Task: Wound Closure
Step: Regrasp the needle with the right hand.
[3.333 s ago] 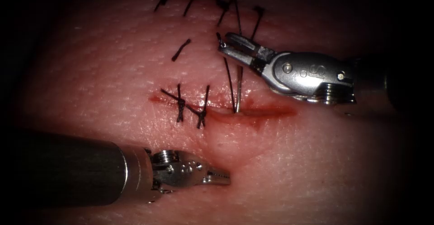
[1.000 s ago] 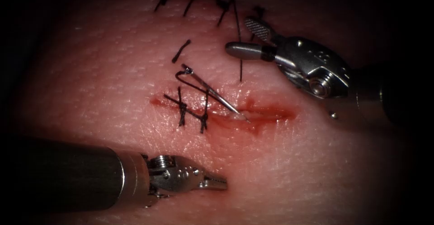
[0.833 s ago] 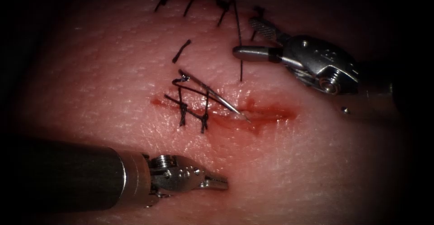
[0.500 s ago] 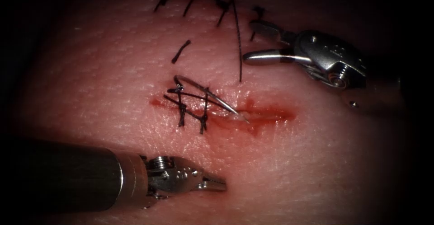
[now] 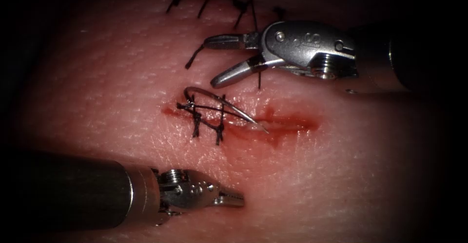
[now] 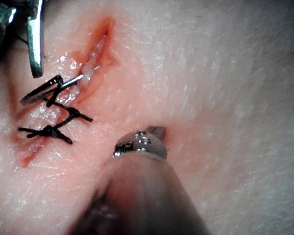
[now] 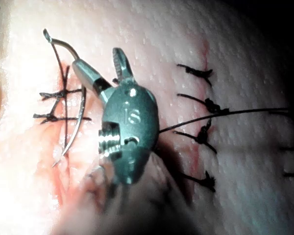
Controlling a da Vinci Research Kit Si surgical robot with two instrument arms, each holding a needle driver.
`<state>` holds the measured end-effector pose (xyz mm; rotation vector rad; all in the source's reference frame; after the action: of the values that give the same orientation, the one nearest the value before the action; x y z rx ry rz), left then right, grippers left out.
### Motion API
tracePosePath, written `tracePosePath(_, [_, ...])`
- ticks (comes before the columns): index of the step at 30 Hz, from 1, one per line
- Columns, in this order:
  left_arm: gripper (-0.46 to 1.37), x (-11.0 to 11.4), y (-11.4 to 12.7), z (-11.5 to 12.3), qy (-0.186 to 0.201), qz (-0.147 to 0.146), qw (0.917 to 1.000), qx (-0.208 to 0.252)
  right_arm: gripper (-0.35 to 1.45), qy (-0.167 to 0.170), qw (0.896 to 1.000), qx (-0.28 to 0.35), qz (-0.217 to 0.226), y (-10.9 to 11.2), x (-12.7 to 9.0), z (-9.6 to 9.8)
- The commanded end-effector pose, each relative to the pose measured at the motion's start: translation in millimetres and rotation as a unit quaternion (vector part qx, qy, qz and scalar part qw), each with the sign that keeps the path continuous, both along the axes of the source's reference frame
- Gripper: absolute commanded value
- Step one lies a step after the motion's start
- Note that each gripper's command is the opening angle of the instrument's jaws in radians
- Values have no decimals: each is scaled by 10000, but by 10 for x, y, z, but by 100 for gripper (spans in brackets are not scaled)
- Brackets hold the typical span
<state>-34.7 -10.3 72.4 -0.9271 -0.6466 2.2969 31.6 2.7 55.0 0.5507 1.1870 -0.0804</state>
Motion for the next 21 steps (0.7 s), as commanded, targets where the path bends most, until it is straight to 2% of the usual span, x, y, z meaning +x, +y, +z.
tracePosePath(1, [-29,0,0,-1,-30,21,10000,23,29,0,9999,-27,-143,1,4,1])
tracePosePath(7, [-28,1,-1,-2,-31,24,10000,23,26,19,9981,-167,-588,4,20,1])
tracePosePath(11, [-28,1,-1,-2,-32,25,10000,23,25,47,9961,-207,-851,-3,23,1])
tracePosePath(21, [-29,2,-3,-4,-34,29,10000,23,30,34,9936,-255,-1100,-6,23,-1])
